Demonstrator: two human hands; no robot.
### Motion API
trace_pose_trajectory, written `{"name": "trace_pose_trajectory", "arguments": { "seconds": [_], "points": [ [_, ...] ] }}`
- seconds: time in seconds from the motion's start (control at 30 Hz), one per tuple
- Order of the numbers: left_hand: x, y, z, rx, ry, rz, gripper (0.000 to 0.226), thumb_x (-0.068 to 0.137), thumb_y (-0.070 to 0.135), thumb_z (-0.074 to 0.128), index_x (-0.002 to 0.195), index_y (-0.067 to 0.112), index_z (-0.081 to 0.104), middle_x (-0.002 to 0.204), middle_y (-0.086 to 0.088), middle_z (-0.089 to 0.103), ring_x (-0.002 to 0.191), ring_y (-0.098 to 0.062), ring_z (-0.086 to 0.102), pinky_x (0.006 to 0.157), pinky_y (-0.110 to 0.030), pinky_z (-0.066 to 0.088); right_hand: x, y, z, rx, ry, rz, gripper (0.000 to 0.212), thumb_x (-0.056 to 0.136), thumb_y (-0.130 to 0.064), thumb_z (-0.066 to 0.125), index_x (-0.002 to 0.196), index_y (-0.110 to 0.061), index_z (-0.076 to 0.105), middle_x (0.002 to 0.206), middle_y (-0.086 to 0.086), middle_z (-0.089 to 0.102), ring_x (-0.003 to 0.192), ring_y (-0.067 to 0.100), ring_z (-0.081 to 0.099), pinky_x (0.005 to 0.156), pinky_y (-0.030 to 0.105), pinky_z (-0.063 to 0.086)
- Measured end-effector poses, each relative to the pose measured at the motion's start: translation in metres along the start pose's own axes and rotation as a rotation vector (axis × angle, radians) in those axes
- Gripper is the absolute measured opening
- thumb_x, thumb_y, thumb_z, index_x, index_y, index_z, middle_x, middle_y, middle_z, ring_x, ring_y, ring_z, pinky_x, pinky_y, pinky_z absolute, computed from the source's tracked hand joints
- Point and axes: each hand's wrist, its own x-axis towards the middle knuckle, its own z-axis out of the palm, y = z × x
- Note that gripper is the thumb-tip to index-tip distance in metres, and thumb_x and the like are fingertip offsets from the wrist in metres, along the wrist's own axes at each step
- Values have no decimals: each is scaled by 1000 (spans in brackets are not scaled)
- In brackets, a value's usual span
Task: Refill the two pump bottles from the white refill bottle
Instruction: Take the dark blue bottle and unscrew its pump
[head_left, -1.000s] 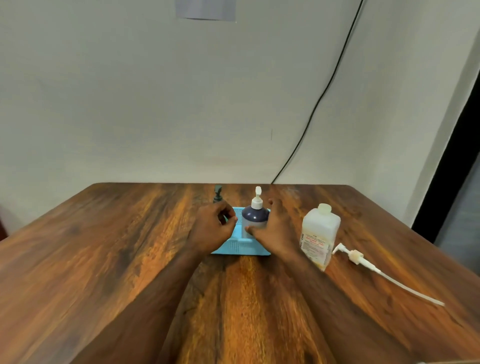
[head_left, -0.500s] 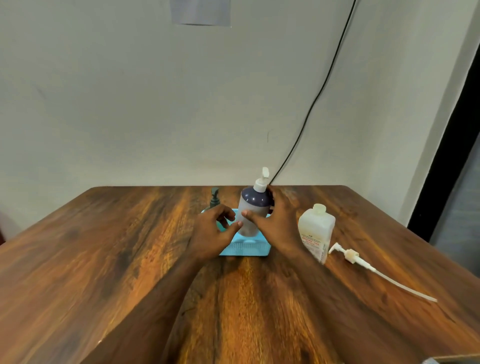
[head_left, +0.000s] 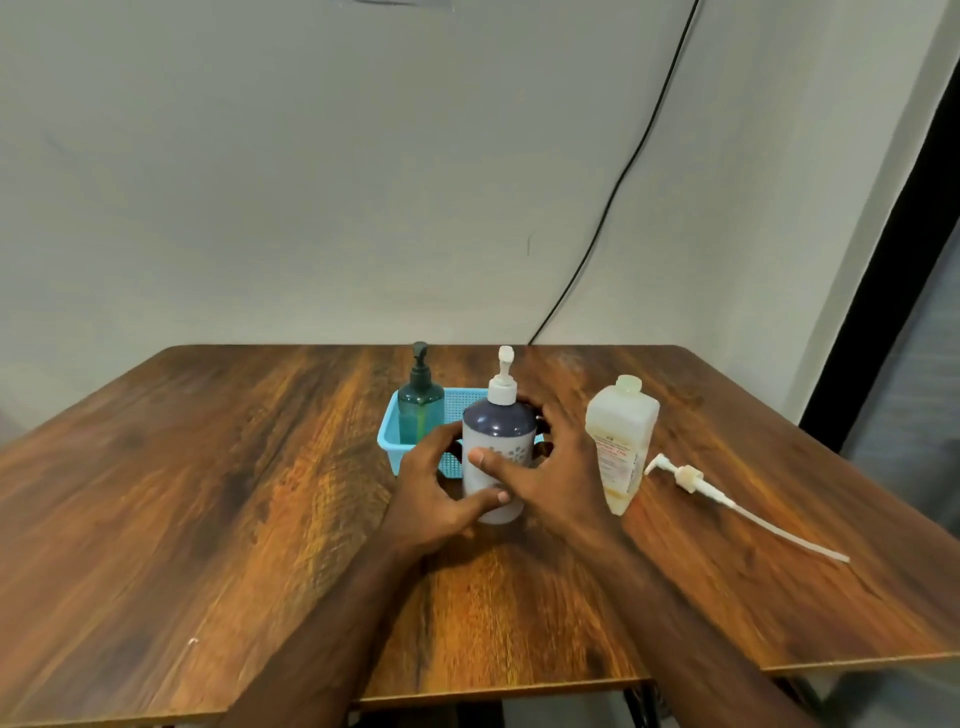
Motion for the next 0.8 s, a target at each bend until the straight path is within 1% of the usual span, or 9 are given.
{"name": "trace_pose_trajectory", "arguments": {
  "seconds": [0.1,0.2,0.27,0.33,0.47,0.53,0.63,0.7,0.8],
  "points": [
    [-3,0,-1,-10,-23,-6,67,68,31,87,126,34,54,120,30,61,111,0,60,84,-12,49,-9,9,3,17,-20,6,72,66,-41,91,127,-39,52,126,-19,60,113,-1,58,83,13,53],
    [-5,-5,-1,-20,-65,-3,67,71,27,86,130,19,57,124,15,65,113,-8,63,88,-22,55,-15,21,8,-20,-35,-24,72,68,-42,89,129,-37,51,127,-18,60,114,-1,58,86,14,52],
    [-6,-5,-2,-26,-72,-11,67,70,24,85,130,15,58,123,11,66,113,-7,64,86,-20,54,-18,29,11,-12,-41,-24,72,69,-42,89,130,-34,51,129,-17,60,115,1,58,88,17,53],
    [-6,-3,-2,-28,-72,-19,67,69,26,85,129,16,58,122,14,65,111,-3,64,84,-15,53,-19,34,12,6,-54,-20,73,70,-46,86,132,-33,51,131,-15,59,117,3,58,89,20,54],
    [-5,-2,1,-26,-67,-34,81,66,30,88,137,16,51,131,13,61,120,-3,59,93,-18,51,-17,28,12,32,10,-60,64,75,-46,81,130,-28,54,129,-11,60,117,6,58,85,15,51],
    [-5,-3,0,-10,-70,-20,87,64,28,92,139,19,49,133,15,59,122,-5,58,95,-21,51,-13,21,13,58,89,-83,58,75,-45,79,126,-25,58,124,-12,62,115,7,59,84,17,52],
    [-6,2,-1,-22,-66,-11,73,70,33,87,132,33,50,127,26,60,118,-4,60,87,-18,53,-4,10,15,71,143,-45,39,78,-38,82,112,-29,65,110,-22,66,107,1,61,85,29,57],
    [-6,5,-1,-39,-41,-25,66,73,37,84,130,35,51,124,28,61,116,-3,61,84,-15,52,2,6,18,74,138,-21,27,78,-32,85,99,-31,69,99,-20,70,97,2,65,80,33,60],
    [-6,6,-1,-48,-13,-52,65,72,37,83,128,37,51,123,27,61,116,-1,60,84,-14,52,6,4,22,93,129,0,27,73,-32,88,90,-33,67,92,-17,71,89,4,69,69,25,60]
  ]
}}
